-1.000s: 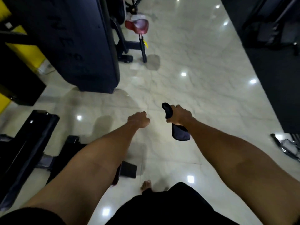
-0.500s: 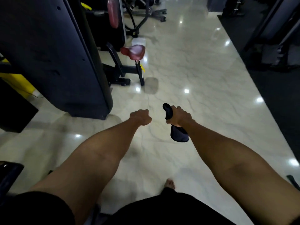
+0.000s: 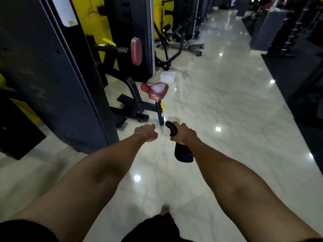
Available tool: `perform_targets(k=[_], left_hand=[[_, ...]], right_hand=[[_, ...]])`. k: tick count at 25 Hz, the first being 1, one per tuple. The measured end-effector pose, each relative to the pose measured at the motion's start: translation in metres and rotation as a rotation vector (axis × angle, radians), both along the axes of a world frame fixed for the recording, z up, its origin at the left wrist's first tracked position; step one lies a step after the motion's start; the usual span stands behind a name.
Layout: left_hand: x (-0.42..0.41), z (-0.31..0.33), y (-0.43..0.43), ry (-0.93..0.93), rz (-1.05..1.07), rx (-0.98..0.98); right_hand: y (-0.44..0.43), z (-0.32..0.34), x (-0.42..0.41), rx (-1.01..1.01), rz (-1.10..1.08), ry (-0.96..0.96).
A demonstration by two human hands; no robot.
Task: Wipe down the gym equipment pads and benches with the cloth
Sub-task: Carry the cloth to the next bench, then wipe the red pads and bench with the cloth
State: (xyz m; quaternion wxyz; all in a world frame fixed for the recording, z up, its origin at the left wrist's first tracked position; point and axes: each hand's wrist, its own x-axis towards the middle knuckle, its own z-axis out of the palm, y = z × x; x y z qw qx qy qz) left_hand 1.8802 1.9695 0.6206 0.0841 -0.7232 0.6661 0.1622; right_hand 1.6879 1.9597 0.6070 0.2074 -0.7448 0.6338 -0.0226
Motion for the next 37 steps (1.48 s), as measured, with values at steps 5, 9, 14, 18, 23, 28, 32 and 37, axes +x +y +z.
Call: perform_targets(k=[5, 9, 14, 18, 23, 28, 32, 37], left_hand=[[-0.002, 0.036, -0.133, 0.044, 0.095, -0.084], [-0.012, 0.085, -0.223, 0.054, 0.134, -0.185], [-0.011, 0.118, -0.342, 0.04, 0.221, -0.242], [-0.011, 0.135, -0.428, 0.067, 0.324, -0.324], [-0.002, 0.144, -0.492, 0.049, 0.469, -0.342], [0.033, 0.137, -0.535, -0.007, 0.524, -0.313], [0.067, 0.127, -0.579, 0.024, 0.52, -0.335], [0.131, 0.121, -0.638, 0.033, 0.516, -0.393]], right_hand=[[-0.146, 0.03, 0.0, -0.052, 0.087, -0.001], [-0.252, 0.071, -0.005, -0.133, 0.137, -0.009], [-0.389, 0.104, -0.004, -0.204, 0.241, 0.008], [-0.486, 0.118, 0.002, -0.26, 0.357, 0.005], [-0.586, 0.139, 0.021, -0.298, 0.507, 0.012], [-0.645, 0.144, 0.056, -0.301, 0.571, -0.003], [-0.685, 0.135, 0.095, -0.31, 0.579, -0.001], [-0.741, 0.123, 0.165, -0.284, 0.575, -0.02]])
